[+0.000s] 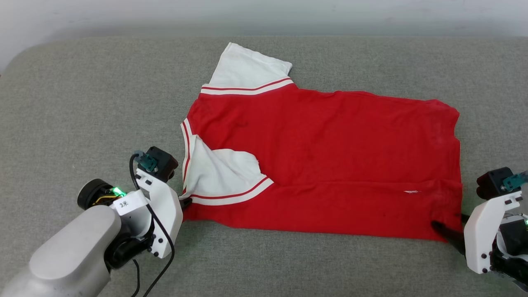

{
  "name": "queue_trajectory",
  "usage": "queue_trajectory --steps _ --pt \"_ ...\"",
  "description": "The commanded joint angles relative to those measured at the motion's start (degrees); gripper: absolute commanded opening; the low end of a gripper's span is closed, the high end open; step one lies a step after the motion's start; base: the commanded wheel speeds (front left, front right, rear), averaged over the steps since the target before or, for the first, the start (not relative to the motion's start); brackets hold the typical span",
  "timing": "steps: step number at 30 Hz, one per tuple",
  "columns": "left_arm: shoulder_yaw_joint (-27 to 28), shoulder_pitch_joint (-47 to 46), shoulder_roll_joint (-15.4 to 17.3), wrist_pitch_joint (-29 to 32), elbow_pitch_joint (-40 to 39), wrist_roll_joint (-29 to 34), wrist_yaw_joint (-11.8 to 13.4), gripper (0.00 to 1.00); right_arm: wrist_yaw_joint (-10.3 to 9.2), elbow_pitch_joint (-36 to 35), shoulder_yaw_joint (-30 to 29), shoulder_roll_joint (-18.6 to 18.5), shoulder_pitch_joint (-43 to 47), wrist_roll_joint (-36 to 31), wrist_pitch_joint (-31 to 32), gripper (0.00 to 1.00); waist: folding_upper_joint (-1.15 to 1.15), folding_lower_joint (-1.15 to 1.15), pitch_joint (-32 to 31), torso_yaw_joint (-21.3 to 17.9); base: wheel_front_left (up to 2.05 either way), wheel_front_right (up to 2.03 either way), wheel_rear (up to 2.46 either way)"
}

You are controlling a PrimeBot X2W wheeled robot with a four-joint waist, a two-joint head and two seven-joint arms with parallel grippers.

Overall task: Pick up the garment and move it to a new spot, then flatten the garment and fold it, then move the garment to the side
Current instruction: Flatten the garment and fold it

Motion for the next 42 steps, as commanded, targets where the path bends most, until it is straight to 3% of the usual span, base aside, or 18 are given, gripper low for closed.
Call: queue_trajectory --steps 1,2,3,14,27,34,42 --pt "0.0 0.0 0.0 -0.4 0.3 0.0 0.0 0.0 -0.03 2.1 2.5 1.5 0.9 0.2 -0.6 0.88 0.0 0.0 0.0 -0.1 0.0 0.0 0.0" --pt "0.0 0.2 0.0 -0.6 0.5 -0.1 0.0 0.0 -0.03 2.3 2.8 1.4 0.7 0.3 -1.8 0.33 0.0 0.0 -0.2 -0.2 0.0 0.0 0.0" --pt "0.0 0.4 0.0 -0.8 0.7 -0.1 0.0 0.0 -0.03 2.4 3.0 1.1 0.5 0.6 -2.7 0.0 0.0 0.0 -0.4 -0.3 0.0 0.0 0.0" --pt "-0.3 2.9 1.0 -2.1 1.1 -0.7 -0.1 0.0 -0.06 -0.2 3.4 -2.8 0.5 2.5 -9.7 0.0 0.0 0.0 -4.5 -1.5 0.0 0.0 0.0" --pt "-1.2 8.4 4.7 -0.8 -5.9 -1.8 2.6 0.0 -0.06 -8.0 -1.0 -5.7 8.5 4.6 -9.9 0.0 0.0 0.0 -7.9 -1.4 0.0 0.0 0.0" --pt "-1.6 11.4 5.2 -0.8 -7.1 -2.8 4.1 0.0 -0.06 -9.5 -4.0 -4.4 12.7 4.3 -8.2 0.0 0.0 0.0 -7.7 -1.6 0.0 0.0 0.0" --pt "-2.1 12.9 4.2 -1.2 -4.0 -3.6 4.4 0.0 -0.06 -5.7 -4.8 -1.4 13.4 3.1 -8.2 0.0 0.0 0.0 -6.2 -1.9 0.0 0.0 0.0"
